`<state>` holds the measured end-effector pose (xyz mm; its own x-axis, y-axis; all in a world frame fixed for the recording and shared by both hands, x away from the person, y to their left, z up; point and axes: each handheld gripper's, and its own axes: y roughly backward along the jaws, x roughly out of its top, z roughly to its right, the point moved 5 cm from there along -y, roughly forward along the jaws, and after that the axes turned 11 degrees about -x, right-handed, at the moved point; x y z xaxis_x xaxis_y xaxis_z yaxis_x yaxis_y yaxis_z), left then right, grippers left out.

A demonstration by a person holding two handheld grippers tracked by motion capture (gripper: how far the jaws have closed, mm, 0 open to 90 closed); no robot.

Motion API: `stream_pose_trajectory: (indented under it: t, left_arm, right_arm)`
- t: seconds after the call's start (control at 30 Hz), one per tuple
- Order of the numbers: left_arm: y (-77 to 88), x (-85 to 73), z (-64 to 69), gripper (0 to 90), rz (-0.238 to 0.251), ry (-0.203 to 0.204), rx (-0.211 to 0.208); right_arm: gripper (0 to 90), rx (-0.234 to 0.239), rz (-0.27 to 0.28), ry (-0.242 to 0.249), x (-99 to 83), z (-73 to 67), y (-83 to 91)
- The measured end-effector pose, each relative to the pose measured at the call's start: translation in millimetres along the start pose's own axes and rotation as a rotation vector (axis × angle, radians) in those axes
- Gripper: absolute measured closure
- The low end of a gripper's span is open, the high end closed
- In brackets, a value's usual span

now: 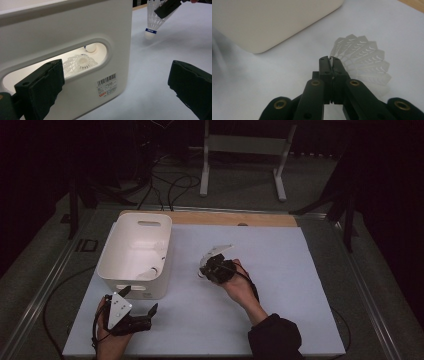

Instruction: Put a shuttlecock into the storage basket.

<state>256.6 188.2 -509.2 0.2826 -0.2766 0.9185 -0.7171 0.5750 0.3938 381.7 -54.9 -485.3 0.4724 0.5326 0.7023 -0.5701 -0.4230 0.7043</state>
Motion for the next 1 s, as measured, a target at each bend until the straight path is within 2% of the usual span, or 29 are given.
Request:
stream_pose_trajectory:
  t: [0.2,0.6,1.0]
  left_arm:
    - [-0.3,-0.5,0.2,1.3,-0.012,-0.003,-0.003]
    - [-0.1,-0.4,-0.1,1.3,-0.007,-0.002,0.0]
    - [-0.3,-0.4,-0.1,1.3,-0.006,-0.002,0.001]
  right_arm:
    - [89.1,-0.014,0.009,-0.004,3.9,2.1,2.9]
    - [89.1,-0.031,0.02,-0.004,7.7,5.6,3.4]
    - [89.1,-0.045,0.028,-0.025,9.5,8.8,4.6]
